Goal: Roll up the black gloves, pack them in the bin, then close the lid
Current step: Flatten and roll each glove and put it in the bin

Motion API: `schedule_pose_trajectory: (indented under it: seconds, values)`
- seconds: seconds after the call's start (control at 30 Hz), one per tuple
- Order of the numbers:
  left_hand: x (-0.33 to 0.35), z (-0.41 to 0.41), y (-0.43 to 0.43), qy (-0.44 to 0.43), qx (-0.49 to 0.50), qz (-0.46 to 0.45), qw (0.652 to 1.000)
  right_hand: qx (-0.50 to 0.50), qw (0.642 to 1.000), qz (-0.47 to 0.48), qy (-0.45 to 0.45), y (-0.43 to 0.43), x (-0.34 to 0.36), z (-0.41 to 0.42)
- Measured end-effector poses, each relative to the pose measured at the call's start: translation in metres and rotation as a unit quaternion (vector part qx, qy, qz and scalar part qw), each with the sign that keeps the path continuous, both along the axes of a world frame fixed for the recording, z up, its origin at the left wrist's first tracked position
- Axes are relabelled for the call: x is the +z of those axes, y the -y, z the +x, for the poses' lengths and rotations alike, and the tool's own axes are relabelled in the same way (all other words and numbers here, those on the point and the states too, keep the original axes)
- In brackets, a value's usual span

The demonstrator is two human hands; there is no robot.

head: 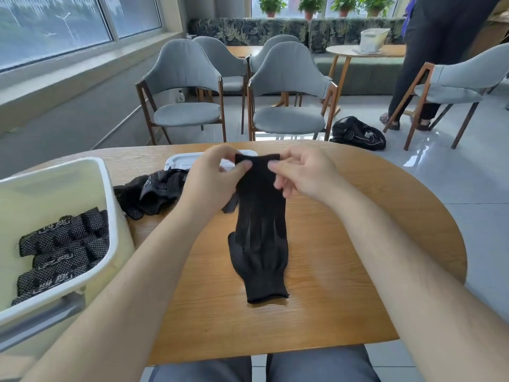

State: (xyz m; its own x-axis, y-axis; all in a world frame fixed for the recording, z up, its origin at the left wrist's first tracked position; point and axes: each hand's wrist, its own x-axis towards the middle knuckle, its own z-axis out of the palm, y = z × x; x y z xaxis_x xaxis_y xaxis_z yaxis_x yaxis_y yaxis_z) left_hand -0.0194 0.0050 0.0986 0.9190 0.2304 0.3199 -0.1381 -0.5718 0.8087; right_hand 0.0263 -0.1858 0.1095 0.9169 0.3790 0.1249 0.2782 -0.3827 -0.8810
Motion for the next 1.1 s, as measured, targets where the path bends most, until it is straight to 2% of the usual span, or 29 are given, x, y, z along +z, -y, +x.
schedule_pose_trajectory:
  seconds: [0.1, 0.23, 0.5, 0.9, 1.1]
  values:
    - [0.015, 0.009, 0.005, 0.066, -0.002, -0.044, 0.997, -0.030, 0.997, 0.044, 0.061, -0.004, 0.016, 0.006]
    - [-0.001, -0.003, 0.004, 0.141, -0.036, 0.024, 0.989, -0.009, 0.994, 0.044, 0.103, 0.007, 0.008, -0.011]
    - [-0.115, -0.074, -0.004, 0.092, -0.183, 0.197, 0.959, 0.023, 0.994, -0.047, 0.092, 0.038, -0.120, -0.072]
    - [-0.129, -0.106, -0.003, 0.092, -0.200, 0.198, 0.955, 0.067, 0.967, -0.128, 0.209, 0.043, -0.132, -0.099]
    - [-0.134, -0.111, -0.008, 0.069, -0.224, 0.208, 0.950, 0.080, 0.967, -0.111, 0.215, 0.048, -0.143, -0.096]
